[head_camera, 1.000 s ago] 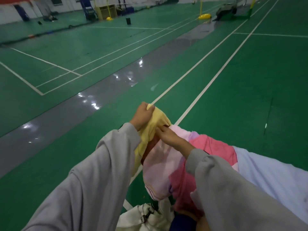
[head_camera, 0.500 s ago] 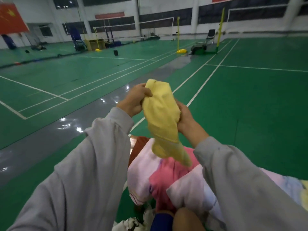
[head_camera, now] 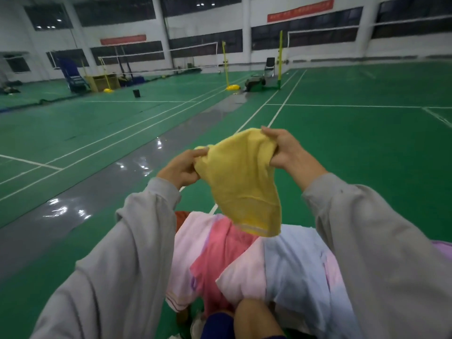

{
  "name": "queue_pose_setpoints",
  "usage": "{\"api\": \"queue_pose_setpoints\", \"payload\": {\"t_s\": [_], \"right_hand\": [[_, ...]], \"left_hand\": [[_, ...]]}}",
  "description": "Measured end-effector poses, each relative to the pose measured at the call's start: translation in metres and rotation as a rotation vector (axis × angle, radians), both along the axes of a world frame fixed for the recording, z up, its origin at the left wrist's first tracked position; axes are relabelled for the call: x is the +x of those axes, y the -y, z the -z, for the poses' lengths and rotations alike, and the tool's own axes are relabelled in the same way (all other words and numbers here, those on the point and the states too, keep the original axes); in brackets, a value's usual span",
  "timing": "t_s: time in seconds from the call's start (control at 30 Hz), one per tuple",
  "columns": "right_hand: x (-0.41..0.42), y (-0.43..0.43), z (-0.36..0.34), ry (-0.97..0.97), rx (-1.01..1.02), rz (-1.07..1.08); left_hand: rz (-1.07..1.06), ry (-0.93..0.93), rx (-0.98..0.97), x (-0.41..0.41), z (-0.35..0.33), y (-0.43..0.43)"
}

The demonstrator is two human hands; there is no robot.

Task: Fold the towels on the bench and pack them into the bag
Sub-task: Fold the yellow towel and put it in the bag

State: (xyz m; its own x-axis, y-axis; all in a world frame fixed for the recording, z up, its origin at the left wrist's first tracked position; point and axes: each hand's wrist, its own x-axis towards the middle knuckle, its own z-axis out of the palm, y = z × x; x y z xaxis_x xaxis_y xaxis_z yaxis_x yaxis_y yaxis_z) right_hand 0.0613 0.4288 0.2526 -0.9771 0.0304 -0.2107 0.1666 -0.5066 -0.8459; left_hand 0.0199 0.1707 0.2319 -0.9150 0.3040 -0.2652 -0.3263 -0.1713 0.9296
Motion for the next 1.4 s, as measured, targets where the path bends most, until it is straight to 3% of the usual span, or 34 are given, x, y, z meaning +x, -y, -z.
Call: {"api": "queue_pose_setpoints", "payload": {"t_s": [0.07,0.1,0.2,0.3,0.37,0.47,0.6,0.7,0.77,0.9,1.1,1.23,1.4], "right_hand": [[0.002,-0.012,-0.013,-0.005,0.073,0.019],[0.004,-0.015,-0.015,0.028,0.163,-0.005],[0.008,-0.025,-0.016,0.095,0.248,0.037],[-0.002,-0.049,-0.015,0.025,-0.005,0.246],[-0.003,-0.061,-0.01,0.116,0.032,0.289],[0.01,-0.064,-0.006,0.285,0.253,0.267],[0.005,-0.075,-0.013,0.094,0.223,0.346],[0.001,-0.074,-0.014,-0.038,0.285,0.248],[0.0,-0.068,-0.009,-0.026,0.456,0.14],[-0.004,-0.059,-0.008,-0.085,0.934,0.133],[-0.001,-0.039,-0.025,-0.119,0.885,-0.035],[-0.003,-0.039,-0.021,-0.154,0.619,-0.226],[-0.009,-0.035,-0.004,-0.019,1.095,-0.132]], "left_hand": [[-0.122,-0.07,0.155,-0.008,-0.004,-0.007],[-0.172,-0.096,0.144,-0.012,-0.005,-0.009],[-0.328,-0.128,-0.182,-0.022,-0.002,-0.011],[-0.404,-0.212,-0.345,-0.022,-0.005,-0.013],[-0.444,-0.205,-0.25,-0.024,-0.007,-0.015],[-0.466,-0.2,-0.12,-0.027,-0.008,-0.015],[-0.438,-0.216,-0.076,-0.036,-0.01,-0.009],[-0.457,-0.235,-0.057,-0.038,-0.018,-0.006],[-0.442,-0.224,0.039,-0.039,-0.02,-0.005],[-0.459,-0.226,0.191,-0.039,-0.023,-0.005],[-0.397,-0.308,0.125,-0.034,-0.016,0.012],[-0.399,-0.311,0.107,-0.027,-0.019,0.017],[-0.421,-0.348,0.106,-0.023,-0.025,0.027]]}}
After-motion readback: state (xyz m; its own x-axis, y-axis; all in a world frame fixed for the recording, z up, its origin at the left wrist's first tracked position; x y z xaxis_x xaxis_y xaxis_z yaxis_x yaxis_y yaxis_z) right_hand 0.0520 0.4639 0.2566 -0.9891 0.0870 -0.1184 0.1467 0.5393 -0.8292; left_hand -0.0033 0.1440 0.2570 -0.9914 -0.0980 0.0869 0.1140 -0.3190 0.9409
